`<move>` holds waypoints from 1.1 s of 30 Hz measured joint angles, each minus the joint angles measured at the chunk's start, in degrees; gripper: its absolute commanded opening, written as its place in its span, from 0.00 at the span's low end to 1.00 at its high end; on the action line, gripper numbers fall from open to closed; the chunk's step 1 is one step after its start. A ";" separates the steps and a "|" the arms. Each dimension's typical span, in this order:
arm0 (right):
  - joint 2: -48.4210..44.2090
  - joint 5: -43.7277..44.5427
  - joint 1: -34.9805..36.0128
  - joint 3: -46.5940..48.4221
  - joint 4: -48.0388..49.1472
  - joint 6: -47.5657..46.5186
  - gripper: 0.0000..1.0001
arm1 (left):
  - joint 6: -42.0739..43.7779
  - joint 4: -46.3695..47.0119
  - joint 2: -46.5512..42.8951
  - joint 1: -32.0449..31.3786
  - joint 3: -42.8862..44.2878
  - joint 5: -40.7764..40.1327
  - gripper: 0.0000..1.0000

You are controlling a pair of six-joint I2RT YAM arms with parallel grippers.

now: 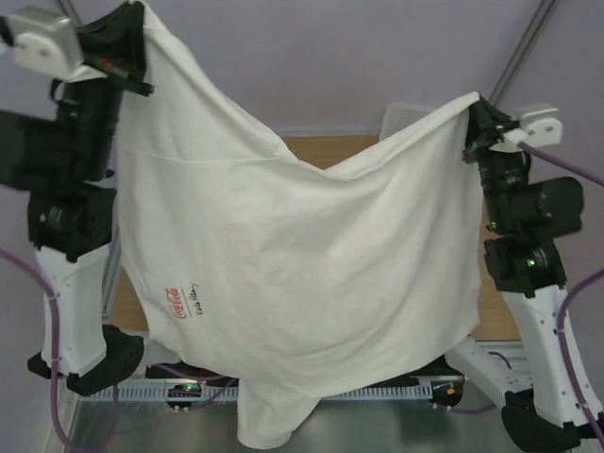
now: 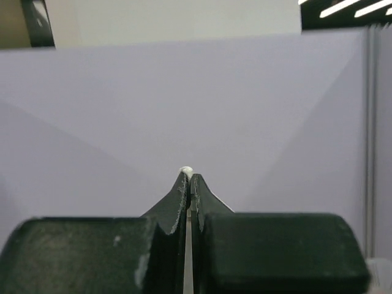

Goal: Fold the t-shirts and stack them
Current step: Flatten the tshirt out

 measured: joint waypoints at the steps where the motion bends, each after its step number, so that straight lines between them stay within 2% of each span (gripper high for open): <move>1: 1.88 0.44 0.00 -2.86 0.55 -0.31 0.01 | 0.33 0.83 1.51 0.59 -3.21 -0.48 0.00; 6: 10.71 2.93 -0.13 -17.62 4.70 -2.60 0.01 | 0.79 9.29 11.63 4.17 -23.12 -0.22 0.00; 10: 18.95 4.50 -1.60 -29.14 10.40 -3.76 0.01 | -0.72 15.32 28.33 7.13 -33.55 1.07 0.00; 15: 33.16 5.57 -4.55 -31.78 14.38 -3.72 0.01 | -3.56 15.06 51.36 8.46 -29.68 0.42 0.00; 18: 39.80 5.57 -6.45 -30.21 15.41 -2.97 0.01 | -6.25 13.70 60.08 8.72 -24.20 0.22 0.00; 20: 43.23 5.51 -7.32 -27.98 15.41 -2.80 0.01 | -7.85 12.63 62.55 8.76 -21.09 -0.04 0.00; 25: 48.33 5.44 -8.15 -22.12 15.37 -2.80 0.01 | -9.75 13.03 61.79 8.76 -17.44 -3.02 0.00; 33: 53.07 5.88 -8.76 -14.75 14.56 -1.27 0.03 | -12.96 7.63 53.24 10.25 -20.22 -7.15 0.00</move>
